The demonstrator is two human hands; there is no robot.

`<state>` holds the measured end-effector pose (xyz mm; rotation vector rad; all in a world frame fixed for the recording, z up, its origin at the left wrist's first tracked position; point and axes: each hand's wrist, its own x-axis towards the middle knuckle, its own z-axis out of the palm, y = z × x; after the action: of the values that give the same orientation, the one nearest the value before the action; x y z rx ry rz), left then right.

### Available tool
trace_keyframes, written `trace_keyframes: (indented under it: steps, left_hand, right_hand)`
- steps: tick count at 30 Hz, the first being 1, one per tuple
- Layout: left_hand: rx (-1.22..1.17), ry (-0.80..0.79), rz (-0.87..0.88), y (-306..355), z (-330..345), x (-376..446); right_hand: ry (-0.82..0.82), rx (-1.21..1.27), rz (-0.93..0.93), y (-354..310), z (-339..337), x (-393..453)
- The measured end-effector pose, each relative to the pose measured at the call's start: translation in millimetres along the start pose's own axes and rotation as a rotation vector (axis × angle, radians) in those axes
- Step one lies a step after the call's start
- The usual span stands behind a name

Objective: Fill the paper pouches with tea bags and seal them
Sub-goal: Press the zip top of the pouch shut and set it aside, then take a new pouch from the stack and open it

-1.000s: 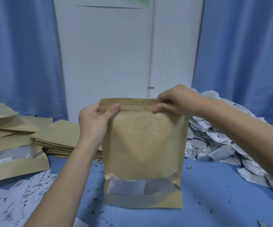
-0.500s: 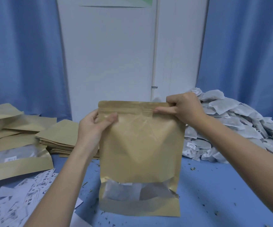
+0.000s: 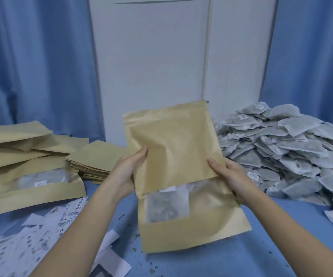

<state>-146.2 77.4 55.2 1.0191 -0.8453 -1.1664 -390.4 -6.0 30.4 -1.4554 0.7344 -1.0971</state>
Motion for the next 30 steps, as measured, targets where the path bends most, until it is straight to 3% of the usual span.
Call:
trace_keyframes:
  steps: [4,8,11,15,18,20,24,30]
  left_hand:
    - [0.128,-0.157,-0.177,3.0,-34.1,-27.8]
    - [-0.030,0.029,-0.218,0.9,-87.5,-62.1]
    - [-0.319,0.171,-0.088,5.8,-140.2,-89.5]
    - [-0.826,0.209,0.277,11.8,-202.1,-124.8]
    - [-0.769,0.380,0.326,23.6,-227.0,-133.9]
    - [-0.703,0.496,0.335,30.2,-242.3,-134.6]
    - [-0.591,0.576,0.264,37.2,-262.4,-128.7]
    - [-0.429,0.535,-0.013,18.1,-239.1,-58.5]
  right_hand:
    - [0.051,0.227,0.105,10.4,23.3,2.2]
    - [0.026,0.177,0.179,15.9,82.3,-4.1]
    - [-0.055,0.210,0.140,17.8,149.2,3.1]
    - [-0.376,0.377,0.223,-2.7,308.5,36.4]
    - [-0.667,0.172,0.302,-31.1,436.4,33.4]
    - [-0.707,0.049,0.334,-27.0,486.5,22.3]
    - [-0.645,0.051,0.406,22.4,500.9,20.7]
    - [-0.473,-0.111,0.326,70.5,443.0,67.2]
